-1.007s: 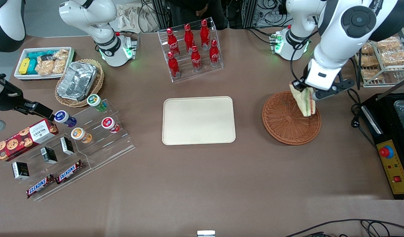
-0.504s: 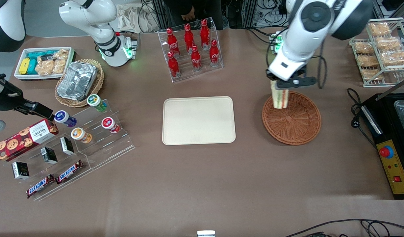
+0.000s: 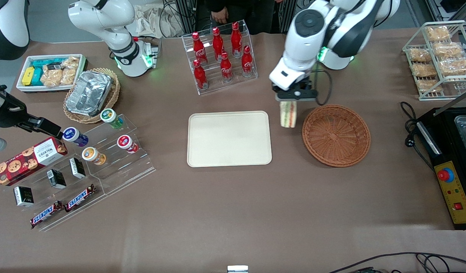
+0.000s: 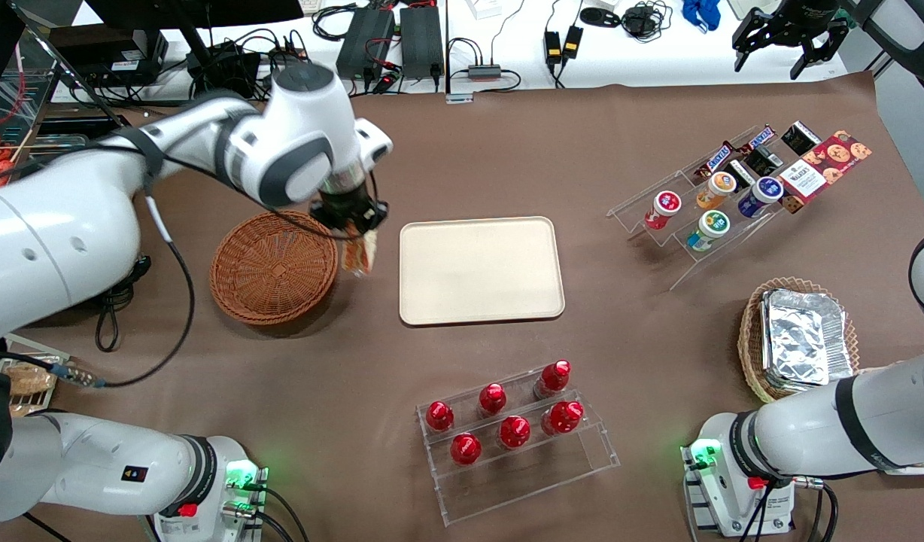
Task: Place sandwich from basket to tray
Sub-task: 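Carry the held sandwich with the left gripper over the cream tray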
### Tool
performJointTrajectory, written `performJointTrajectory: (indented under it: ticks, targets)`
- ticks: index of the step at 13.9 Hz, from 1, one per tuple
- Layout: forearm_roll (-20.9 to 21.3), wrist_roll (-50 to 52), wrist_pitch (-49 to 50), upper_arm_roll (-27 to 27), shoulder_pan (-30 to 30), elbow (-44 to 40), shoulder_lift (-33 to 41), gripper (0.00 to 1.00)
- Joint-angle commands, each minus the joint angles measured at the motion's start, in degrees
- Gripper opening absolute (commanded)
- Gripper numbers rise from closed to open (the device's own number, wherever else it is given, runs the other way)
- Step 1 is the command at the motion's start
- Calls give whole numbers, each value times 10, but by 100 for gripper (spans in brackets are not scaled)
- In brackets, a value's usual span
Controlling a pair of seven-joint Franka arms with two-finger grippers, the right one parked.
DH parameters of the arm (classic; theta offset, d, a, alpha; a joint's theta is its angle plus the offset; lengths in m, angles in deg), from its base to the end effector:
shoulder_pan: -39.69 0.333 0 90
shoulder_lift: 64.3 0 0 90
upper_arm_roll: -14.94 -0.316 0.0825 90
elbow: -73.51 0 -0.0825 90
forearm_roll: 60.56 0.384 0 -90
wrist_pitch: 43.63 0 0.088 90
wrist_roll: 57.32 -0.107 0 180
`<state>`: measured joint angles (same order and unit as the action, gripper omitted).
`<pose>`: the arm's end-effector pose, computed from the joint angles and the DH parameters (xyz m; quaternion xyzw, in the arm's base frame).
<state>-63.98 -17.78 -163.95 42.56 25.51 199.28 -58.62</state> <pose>0.3792 -0.3470 0.4219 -1.0000 0.0035 0.0043 0.0000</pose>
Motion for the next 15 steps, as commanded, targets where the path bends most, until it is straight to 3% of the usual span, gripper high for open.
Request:
performJointTrajectory:
  ticks: [1, 4, 10, 12, 15]
  targets:
    - [12, 30, -79, -5, -32, 34, -32, 0]
    - [37, 67, -158, -6, -57, 35, -101, 0]
    - [208, 179, -258, -7, -66, 15, -233, 0]
    - [233, 200, -278, -8, -66, 10, -255, 0]
    - [235, 201, -279, -8, -66, 8, -267, 0]
